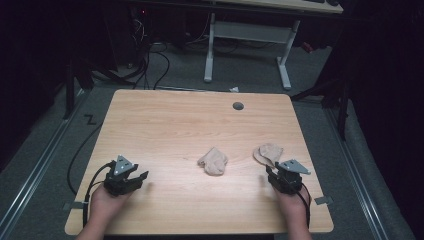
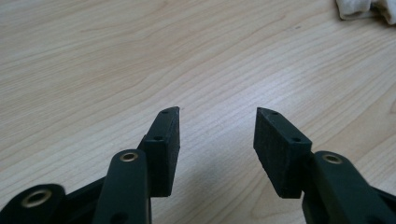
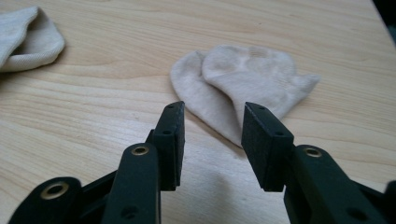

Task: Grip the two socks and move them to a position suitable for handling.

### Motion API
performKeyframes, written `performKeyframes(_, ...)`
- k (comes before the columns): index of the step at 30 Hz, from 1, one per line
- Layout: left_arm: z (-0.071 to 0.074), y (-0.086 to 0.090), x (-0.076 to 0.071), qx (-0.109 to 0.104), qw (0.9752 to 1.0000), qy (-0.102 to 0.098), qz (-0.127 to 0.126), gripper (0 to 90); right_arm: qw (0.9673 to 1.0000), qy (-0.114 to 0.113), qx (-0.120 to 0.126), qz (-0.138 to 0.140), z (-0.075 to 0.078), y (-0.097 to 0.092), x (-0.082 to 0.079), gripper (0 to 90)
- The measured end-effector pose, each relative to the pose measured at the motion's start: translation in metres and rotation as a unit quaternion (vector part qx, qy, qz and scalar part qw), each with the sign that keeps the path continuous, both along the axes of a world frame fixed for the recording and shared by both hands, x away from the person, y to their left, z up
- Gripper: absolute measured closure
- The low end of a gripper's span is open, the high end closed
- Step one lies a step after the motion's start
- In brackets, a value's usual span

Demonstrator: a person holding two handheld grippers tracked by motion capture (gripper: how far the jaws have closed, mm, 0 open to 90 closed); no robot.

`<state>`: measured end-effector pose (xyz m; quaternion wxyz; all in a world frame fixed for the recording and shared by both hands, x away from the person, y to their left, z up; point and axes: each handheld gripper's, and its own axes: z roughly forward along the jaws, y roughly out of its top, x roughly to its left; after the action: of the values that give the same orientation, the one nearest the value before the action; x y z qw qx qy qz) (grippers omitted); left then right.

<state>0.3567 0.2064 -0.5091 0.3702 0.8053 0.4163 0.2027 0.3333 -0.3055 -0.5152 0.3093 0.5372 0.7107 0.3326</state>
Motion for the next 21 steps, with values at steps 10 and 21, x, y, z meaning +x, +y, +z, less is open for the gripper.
performKeyframes(10,0.000,0.004,0.000,-0.008,0.9999,-0.001,0.010,51.7,0.9999,0.003,0.004,0.013,0.003,0.000,-0.001,67.4)
performKeyframes(21,-0.002,0.008,-0.003,-0.002,0.9999,0.003,0.013,52.6,0.9994,0.000,0.023,0.025,0.012,-0.002,0.016,81.7)
